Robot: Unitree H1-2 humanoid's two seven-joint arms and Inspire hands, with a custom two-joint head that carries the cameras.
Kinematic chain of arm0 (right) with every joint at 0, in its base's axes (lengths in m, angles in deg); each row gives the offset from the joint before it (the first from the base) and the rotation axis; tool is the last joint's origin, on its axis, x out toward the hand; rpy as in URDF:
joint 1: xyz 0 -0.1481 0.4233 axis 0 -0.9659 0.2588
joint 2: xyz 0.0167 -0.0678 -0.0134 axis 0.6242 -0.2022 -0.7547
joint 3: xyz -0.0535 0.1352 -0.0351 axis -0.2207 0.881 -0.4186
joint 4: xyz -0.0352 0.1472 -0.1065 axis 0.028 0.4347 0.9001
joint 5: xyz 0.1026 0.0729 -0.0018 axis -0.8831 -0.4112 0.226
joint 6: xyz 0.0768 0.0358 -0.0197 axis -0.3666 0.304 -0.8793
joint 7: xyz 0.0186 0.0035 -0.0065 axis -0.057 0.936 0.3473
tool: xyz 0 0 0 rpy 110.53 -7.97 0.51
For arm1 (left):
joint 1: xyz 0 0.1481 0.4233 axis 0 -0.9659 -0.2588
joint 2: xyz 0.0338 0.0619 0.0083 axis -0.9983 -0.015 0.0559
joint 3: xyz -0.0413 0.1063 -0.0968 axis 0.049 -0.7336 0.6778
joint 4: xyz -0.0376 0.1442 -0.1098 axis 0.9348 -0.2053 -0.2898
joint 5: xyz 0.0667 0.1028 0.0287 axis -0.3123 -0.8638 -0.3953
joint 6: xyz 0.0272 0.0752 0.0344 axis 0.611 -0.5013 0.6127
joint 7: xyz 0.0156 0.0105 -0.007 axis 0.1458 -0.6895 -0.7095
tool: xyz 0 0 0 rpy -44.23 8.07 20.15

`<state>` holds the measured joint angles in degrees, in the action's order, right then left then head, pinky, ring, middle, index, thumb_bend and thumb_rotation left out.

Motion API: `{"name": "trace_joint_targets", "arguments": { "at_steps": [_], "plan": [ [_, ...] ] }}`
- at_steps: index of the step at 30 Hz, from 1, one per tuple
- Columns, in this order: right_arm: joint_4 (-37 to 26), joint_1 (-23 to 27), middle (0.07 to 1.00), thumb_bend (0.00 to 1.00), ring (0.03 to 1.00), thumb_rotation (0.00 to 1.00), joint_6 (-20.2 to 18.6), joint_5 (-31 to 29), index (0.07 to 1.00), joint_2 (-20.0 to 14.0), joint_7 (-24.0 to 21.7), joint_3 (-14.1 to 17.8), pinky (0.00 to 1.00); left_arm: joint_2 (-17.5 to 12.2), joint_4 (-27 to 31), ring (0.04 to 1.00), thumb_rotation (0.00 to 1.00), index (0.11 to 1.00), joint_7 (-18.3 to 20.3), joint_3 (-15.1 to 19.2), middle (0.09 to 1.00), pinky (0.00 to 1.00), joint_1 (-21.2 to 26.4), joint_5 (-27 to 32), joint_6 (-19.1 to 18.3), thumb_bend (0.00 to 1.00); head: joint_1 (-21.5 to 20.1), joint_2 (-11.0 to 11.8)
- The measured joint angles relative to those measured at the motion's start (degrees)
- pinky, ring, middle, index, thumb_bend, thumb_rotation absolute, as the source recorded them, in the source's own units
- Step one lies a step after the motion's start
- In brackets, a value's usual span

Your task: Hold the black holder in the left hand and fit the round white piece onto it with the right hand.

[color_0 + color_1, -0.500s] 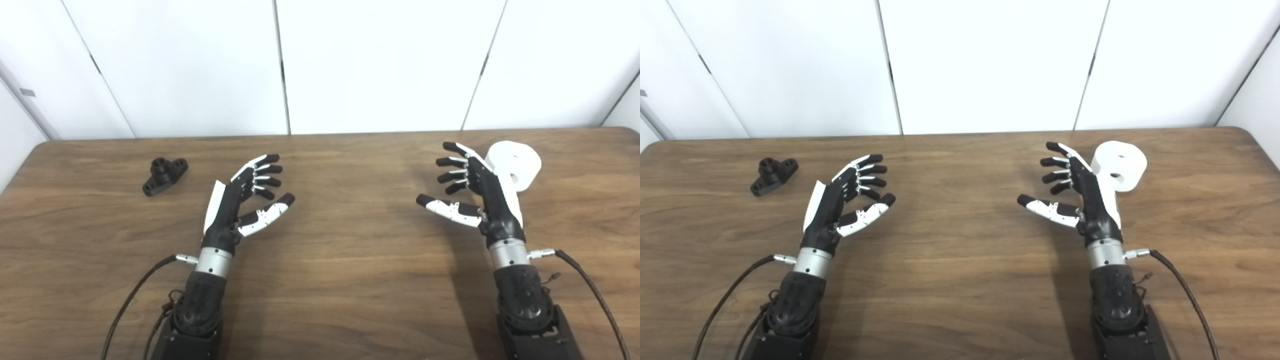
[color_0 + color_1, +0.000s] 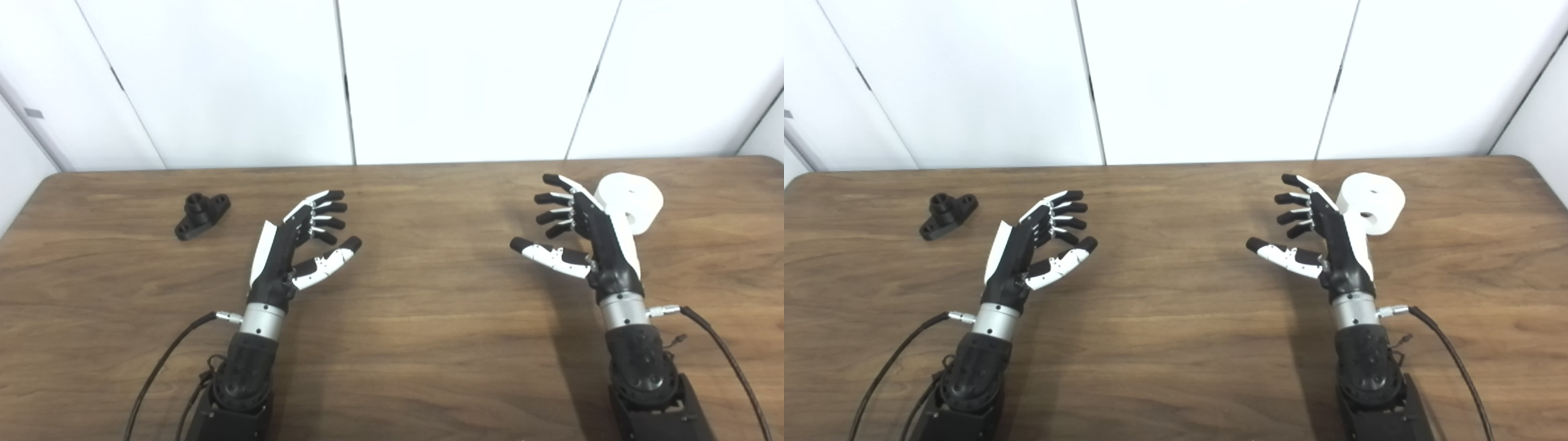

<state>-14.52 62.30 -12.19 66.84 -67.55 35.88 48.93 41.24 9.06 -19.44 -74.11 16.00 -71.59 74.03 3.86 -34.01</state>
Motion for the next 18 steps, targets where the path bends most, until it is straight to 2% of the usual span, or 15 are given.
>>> {"name": "trace_joint_targets", "arguments": {
  "at_steps": [5, 6, 9, 14, 17, 18],
  "plan": [
    [0.0, 0.0, 0.708, 0.61, 0.596, 0.24, 0.0, -0.6, 0.823, -0.2, -0.5, 0.5, 0.49, 1.0, -0.1, 0.662, 0.25, 0.779, -0.6, -0.3, 0.743, 0.55, 0.0, -0.4, 0.0, 0.62, 4.4, 0.4],
    [0.0, 0.0, 0.711, 0.61, 0.599, 0.25, 0.1, -0.9, 0.824, -0.5, -0.6, 0.6, 0.5, 1.2, -0.1, 0.662, 0.26, 0.781, -0.6, -0.5, 0.746, 0.55, 0.0, -0.7, 0.0, 0.62, 7.9, 1.3],
    [0.0, -0.2, 0.709, 0.6, 0.597, 0.23, 0.4, -2.0, 0.824, -1.9, -0.8, 1.1, 0.48, 1.9, -0.6, 0.662, 0.25, 0.788, -0.7, -1.2, 0.753, 0.56, 0.0, -1.6, 0.1, 0.62, 11.9, 2.4],
    [0.0, -1.0, 0.708, 0.6, 0.59, 0.24, 0.7, -3.7, 0.829, -3.1, -1.1, 2.1, 0.47, 2.4, -1.9, 0.66, 0.25, 0.779, -1.1, -1.6, 0.738, 0.54, 0.8, -2.7, 0.4, 0.62, 13.5, 3.2],
    [-0.1, -1.5, 0.707, 0.59, 0.585, 0.2, 0.6, -4.1, 0.829, -3.0, -1.7, 2.1, 0.47, 2.6, -2.1, 0.655, 0.23, 0.773, -1.6, -2.0, 0.731, 0.53, 1.0, -3.9, 0.4, 0.61, 14.2, 4.0],
    [-0.1, -1.6, 0.706, 0.59, 0.588, 0.19, 0.4, -4.2, 0.825, -3.0, -1.8, 2.1, 0.47, 2.6, -2.1, 0.653, 0.22, 0.771, -1.8, -2.0, 0.729, 0.53, 1.0, -4.0, 0.5, 0.62, 14.8, 5.2]
  ]
}}
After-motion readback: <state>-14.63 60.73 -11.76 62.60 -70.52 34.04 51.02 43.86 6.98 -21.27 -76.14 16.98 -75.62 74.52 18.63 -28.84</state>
